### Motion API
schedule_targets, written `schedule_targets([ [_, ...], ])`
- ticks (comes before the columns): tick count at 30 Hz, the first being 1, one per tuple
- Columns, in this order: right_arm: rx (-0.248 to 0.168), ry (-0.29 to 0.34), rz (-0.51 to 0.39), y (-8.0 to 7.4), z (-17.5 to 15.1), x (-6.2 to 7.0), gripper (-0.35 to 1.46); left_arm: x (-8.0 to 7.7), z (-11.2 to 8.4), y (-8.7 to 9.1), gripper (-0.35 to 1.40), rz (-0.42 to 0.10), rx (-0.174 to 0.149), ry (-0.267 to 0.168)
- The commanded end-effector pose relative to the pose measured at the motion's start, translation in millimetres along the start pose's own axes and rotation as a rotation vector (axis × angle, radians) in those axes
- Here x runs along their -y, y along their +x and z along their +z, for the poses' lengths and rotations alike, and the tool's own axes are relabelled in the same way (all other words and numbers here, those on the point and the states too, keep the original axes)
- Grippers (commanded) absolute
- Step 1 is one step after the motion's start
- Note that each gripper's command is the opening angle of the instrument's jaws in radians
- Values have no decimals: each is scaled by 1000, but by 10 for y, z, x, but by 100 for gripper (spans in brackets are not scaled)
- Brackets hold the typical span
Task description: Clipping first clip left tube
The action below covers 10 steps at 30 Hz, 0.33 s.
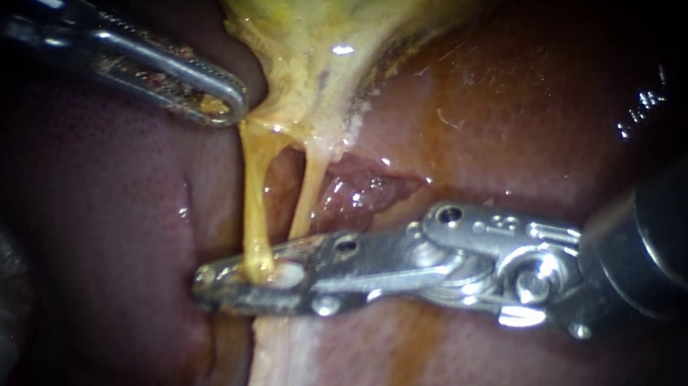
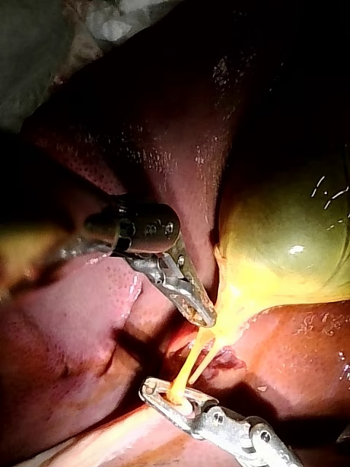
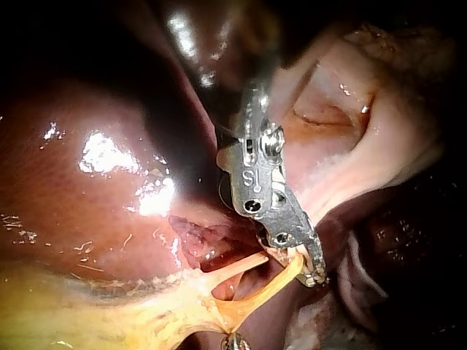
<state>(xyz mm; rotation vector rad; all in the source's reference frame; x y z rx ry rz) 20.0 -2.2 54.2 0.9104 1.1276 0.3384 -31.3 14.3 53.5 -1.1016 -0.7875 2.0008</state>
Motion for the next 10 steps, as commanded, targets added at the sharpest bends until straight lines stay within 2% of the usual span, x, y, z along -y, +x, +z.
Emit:
schedule_targets([
  [1,0,2,-1,0,0,0,-35,0,0,0,-35,0,0,1],
  [10,1,3,-2,-1,0,-1,-35,0,0,0,-35,0,0,1],
])
